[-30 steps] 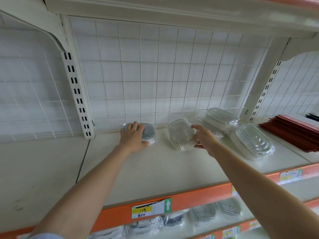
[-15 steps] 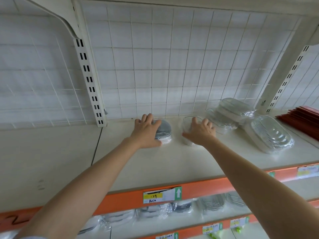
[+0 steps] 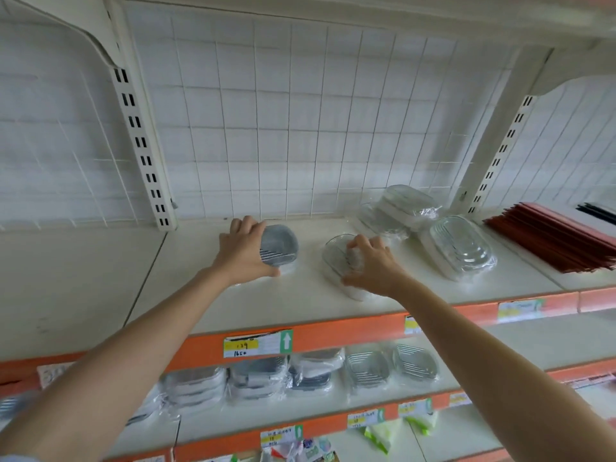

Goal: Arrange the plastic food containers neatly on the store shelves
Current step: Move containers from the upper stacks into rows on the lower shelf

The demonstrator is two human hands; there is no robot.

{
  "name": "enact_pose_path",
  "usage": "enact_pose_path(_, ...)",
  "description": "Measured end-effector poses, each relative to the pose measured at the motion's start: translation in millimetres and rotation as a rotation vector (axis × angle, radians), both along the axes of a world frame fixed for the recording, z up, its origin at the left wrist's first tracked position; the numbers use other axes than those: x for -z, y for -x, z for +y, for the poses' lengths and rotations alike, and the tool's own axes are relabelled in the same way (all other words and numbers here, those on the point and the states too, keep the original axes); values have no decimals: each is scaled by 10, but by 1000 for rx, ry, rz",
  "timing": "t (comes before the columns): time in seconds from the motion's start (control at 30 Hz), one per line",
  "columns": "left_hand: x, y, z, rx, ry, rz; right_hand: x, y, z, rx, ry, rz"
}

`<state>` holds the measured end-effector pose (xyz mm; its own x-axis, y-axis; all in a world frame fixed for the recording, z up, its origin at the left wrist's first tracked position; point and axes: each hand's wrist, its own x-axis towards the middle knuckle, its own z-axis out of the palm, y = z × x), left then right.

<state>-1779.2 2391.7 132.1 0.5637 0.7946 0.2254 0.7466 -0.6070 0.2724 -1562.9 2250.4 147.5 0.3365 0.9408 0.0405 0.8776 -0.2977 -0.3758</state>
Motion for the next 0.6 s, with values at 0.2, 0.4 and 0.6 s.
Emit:
enact_pose_path(0.2, -171, -220, -615, 51, -221, -252, -138, -277, -498, -7, -259, -136)
enact_pose_path(0.4, -158, -489, -1300, 43, -245, -326, -29, -527, -1112, -13, -474, -69)
enact_pose_path(0.6, 11, -753, -1943, 105, -290, -175, 326, -768, -1755, -9, -368, -74)
